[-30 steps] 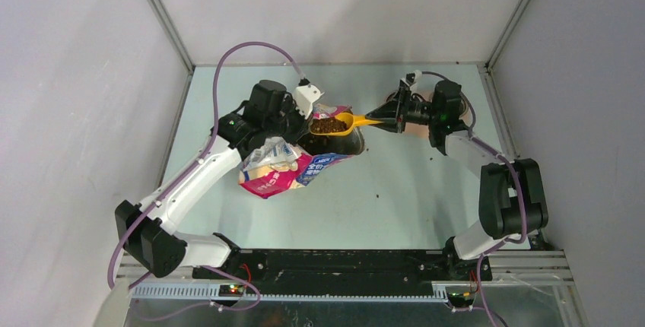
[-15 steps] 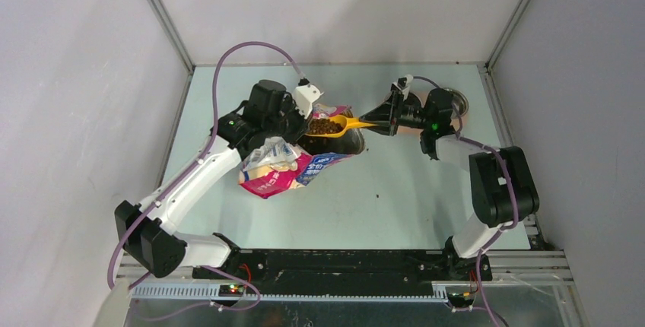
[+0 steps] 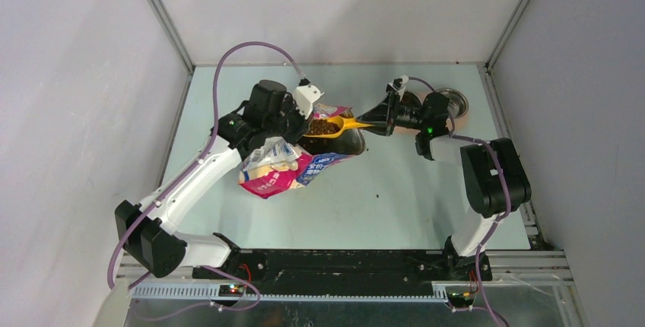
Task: Serve the pet food
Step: Collect the pet food from the pet food bag.
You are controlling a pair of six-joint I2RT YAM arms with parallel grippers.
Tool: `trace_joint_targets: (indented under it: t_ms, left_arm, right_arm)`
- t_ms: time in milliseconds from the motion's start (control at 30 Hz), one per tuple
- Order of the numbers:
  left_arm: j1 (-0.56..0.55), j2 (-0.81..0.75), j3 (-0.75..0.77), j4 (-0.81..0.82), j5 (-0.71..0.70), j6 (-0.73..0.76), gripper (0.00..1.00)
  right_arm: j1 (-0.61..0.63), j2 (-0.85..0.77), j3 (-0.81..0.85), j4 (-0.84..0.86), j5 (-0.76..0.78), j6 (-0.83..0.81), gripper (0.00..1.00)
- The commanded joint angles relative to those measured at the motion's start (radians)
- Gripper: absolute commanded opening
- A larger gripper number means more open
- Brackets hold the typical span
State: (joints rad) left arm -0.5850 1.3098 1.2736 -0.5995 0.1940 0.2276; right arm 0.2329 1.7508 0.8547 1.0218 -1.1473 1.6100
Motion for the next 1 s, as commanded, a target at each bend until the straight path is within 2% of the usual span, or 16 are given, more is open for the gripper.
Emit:
trace_joint_targets:
  t_ms: [0, 100, 133, 167, 200, 233, 267, 300, 433, 967]
  left_arm:
    - [-0.019, 0.003, 0.021, 0.007, 0.037, 0.001, 0.0]
    - [-0.019, -0.003, 0.02, 0.005, 0.04, 0.003, 0.0]
    - [-0.018, -0.001, 0.02, 0.006, 0.038, 0.003, 0.0]
    - [-0.019, 0.0, 0.021, 0.007, 0.036, 0.001, 0.0]
    - [-0.019, 0.004, 0.023, 0.005, 0.038, 0.002, 0.0]
    - [-0.019, 0.006, 0.027, 0.006, 0.044, 0.0, 0.0]
    - [-0.019, 0.007, 0.028, 0.004, 0.046, -0.001, 0.0]
    - [-0.021, 0.007, 0.03, 0.003, 0.044, 0.0, 0.0]
    - [-0.021, -0.009, 0.018, 0.006, 0.032, 0.005, 0.0]
    - [-0.021, 0.005, 0.023, 0.001, 0.035, 0.006, 0.0]
  right_arm:
    - [-0.033, -0.044, 0.031, 0.165, -0.025, 0.085, 0.0]
    - [-0.098, -0.074, 0.015, 0.213, -0.004, 0.123, 0.0]
    - [-0.092, -0.087, -0.006, 0.167, -0.008, 0.061, 0.0]
    - [-0.079, -0.099, -0.015, -0.046, -0.014, -0.021, 0.0]
    - [-0.046, -0.136, -0.022, -0.177, -0.009, -0.221, 0.0]
    - [-0.026, -0.153, -0.024, -0.399, 0.019, -0.32, 0.0]
    - [0.005, -0.178, -0.024, -0.467, 0.042, -0.444, 0.0]
    - [0.015, -0.184, -0.023, -0.502, 0.046, -0.465, 0.0]
    - [0.011, -0.147, -0.022, -0.338, 0.021, -0.327, 0.0]
    - [-0.127, -0.126, -0.045, -0.115, -0.036, -0.127, 0.0]
